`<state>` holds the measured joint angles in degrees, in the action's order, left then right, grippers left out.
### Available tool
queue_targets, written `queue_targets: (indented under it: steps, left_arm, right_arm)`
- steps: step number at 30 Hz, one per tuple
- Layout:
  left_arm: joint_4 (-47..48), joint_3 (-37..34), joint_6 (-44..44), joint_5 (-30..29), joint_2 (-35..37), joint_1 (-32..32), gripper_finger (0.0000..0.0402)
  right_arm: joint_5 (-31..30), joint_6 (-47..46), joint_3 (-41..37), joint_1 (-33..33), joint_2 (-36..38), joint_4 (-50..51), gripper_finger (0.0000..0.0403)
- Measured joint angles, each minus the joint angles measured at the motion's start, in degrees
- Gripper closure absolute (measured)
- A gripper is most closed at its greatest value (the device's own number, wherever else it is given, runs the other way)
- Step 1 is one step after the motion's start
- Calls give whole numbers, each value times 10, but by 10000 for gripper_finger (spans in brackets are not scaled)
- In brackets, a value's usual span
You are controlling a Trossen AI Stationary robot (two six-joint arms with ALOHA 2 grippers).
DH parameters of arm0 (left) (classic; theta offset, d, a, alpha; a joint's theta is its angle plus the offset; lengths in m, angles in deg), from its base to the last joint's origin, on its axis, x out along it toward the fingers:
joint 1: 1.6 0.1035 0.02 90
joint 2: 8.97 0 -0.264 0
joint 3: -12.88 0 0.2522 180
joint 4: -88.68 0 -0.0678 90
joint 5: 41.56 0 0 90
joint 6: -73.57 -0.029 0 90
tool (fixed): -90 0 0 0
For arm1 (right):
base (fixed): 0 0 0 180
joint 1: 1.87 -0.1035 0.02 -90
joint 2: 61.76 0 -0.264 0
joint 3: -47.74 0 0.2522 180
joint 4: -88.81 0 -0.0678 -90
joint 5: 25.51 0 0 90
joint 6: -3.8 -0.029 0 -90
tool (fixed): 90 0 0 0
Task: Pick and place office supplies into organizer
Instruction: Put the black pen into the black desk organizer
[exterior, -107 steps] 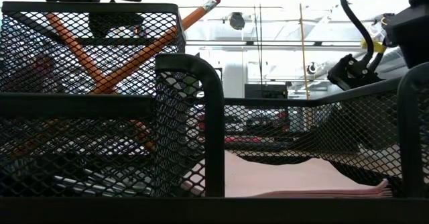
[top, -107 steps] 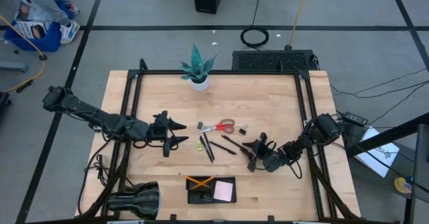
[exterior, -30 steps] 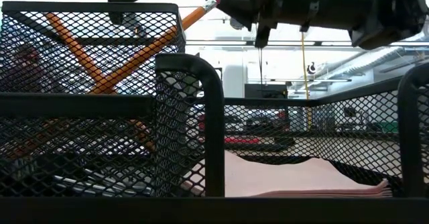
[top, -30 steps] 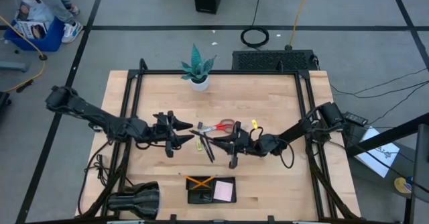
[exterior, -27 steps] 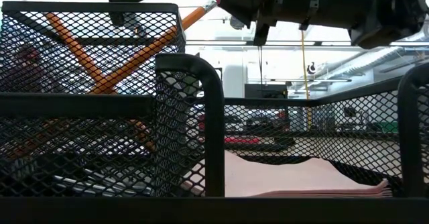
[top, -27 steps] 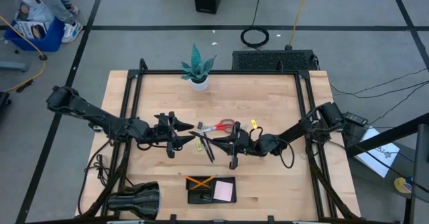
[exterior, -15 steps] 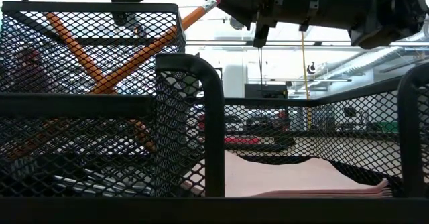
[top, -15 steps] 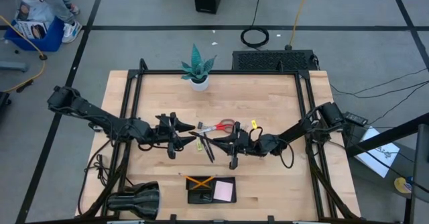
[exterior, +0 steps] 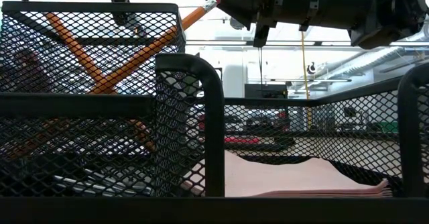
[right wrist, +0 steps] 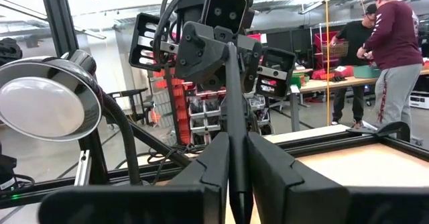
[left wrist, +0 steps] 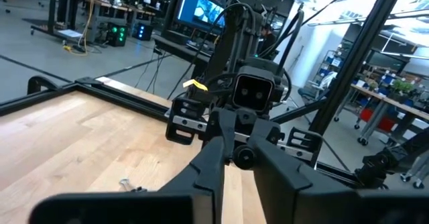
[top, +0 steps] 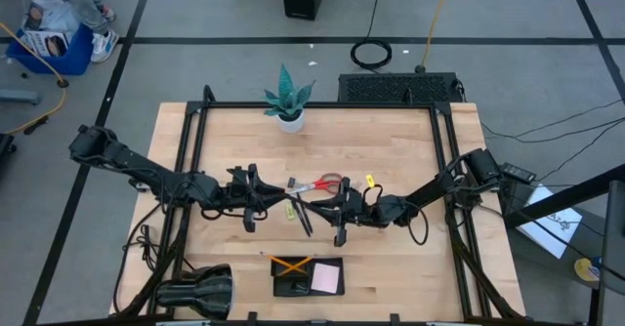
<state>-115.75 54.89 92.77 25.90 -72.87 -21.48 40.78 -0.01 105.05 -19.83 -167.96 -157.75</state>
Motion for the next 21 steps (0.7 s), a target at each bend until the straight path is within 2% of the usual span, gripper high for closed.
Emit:
queue_targets:
  steps: [5,14,21]
  left_arm:
    - [0,0,0,0,0,0,350]
    - [5,0,2,19,0,-4,326]
    - [11,0,-1,18,0,-8,346]
  right_arm:
    - [0,0,0,0,0,0,356]
    - [2,46,0,-1,0,1,354]
    - [0,105,0,-8,0,24,353]
